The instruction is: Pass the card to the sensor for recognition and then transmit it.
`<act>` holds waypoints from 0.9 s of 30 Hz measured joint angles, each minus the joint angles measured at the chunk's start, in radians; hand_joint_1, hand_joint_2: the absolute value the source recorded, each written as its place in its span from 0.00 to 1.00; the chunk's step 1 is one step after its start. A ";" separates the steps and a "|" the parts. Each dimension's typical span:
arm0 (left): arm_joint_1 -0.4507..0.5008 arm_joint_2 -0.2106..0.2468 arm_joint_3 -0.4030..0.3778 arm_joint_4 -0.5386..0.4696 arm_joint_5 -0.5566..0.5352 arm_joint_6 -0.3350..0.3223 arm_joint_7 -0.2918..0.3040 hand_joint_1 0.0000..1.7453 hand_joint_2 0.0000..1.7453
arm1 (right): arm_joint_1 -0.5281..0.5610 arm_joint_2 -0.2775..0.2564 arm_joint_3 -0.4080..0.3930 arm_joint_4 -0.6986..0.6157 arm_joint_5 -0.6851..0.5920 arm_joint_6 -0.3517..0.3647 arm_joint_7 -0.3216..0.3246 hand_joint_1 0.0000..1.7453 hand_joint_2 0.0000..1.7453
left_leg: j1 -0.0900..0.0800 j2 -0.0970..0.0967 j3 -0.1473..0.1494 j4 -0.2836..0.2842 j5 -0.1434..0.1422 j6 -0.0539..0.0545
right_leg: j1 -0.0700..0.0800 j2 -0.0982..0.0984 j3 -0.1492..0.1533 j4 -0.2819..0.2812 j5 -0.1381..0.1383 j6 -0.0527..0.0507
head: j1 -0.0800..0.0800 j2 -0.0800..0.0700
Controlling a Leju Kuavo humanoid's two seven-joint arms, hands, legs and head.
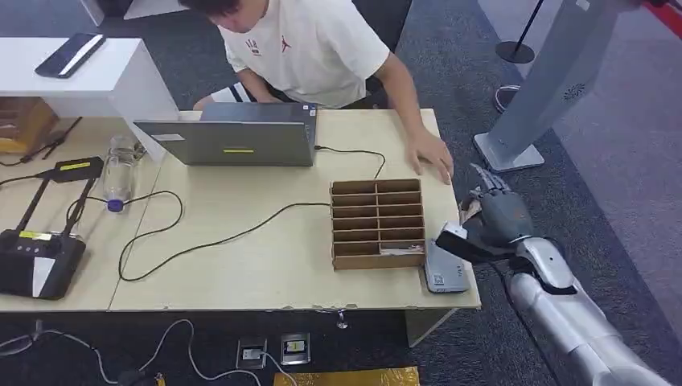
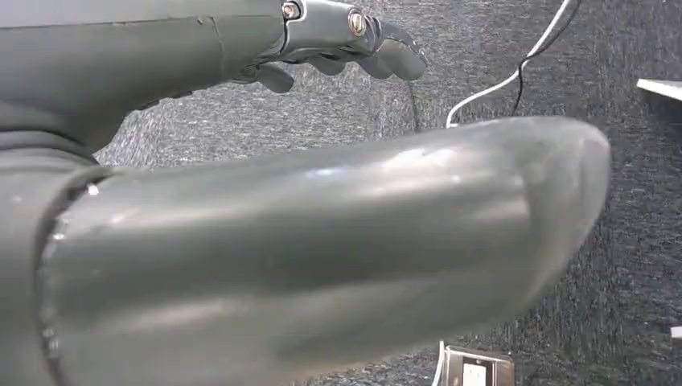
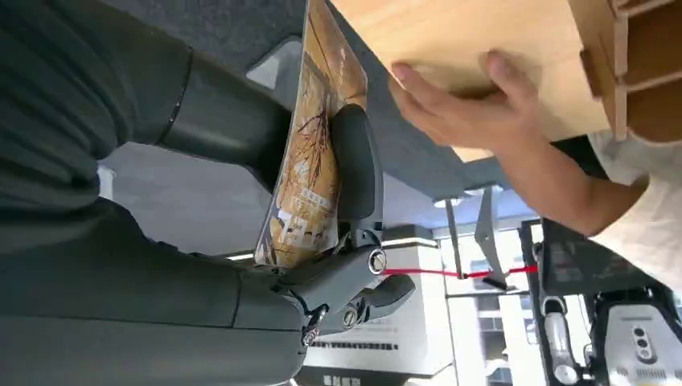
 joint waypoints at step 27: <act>0.000 0.000 0.000 0.000 -0.005 0.000 0.001 0.00 0.00 | 0.131 0.012 0.035 -0.029 -0.009 -0.001 0.051 1.00 1.00 | 0.000 0.000 0.000 0.000 0.000 0.000 | 0.000 0.000 0.000 0.000 0.000 0.000 | 0.000 0.000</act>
